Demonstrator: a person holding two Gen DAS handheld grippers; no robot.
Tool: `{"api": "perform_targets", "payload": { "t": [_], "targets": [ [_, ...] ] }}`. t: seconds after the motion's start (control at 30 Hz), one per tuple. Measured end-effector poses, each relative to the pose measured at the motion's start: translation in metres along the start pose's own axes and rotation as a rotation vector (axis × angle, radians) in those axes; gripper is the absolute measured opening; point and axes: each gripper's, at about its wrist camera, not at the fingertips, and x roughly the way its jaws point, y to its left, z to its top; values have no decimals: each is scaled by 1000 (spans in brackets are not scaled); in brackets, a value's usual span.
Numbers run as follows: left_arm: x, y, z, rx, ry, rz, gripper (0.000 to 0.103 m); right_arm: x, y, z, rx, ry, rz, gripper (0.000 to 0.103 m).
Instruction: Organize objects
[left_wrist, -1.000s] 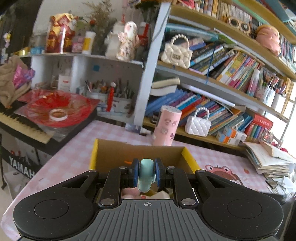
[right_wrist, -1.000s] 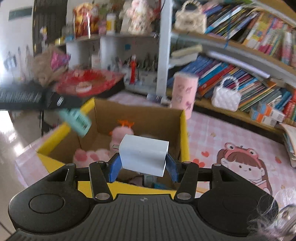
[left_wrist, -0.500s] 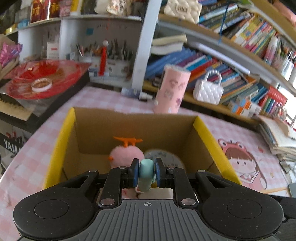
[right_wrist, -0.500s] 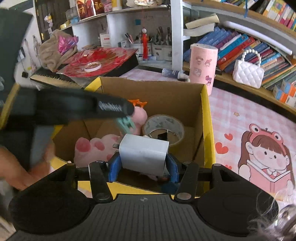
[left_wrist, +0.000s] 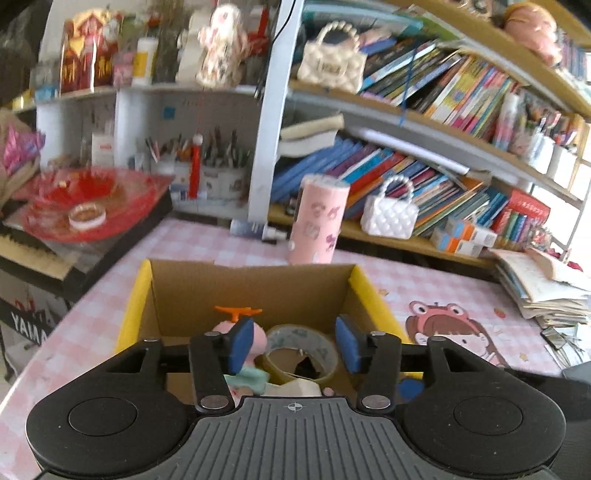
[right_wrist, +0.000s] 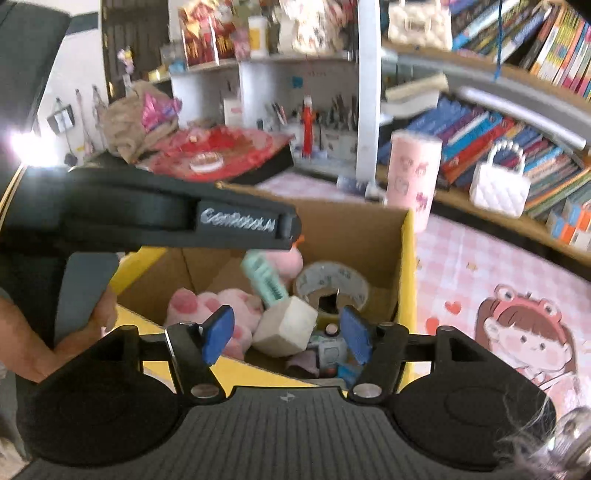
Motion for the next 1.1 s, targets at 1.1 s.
{"api": "perform_targets", "payload": {
  "t": [1.1],
  "targets": [
    [-124, -73, -130, 91, 152, -34, 82, -177, 1, -145, 327, 14, -512, 71]
  ]
}}
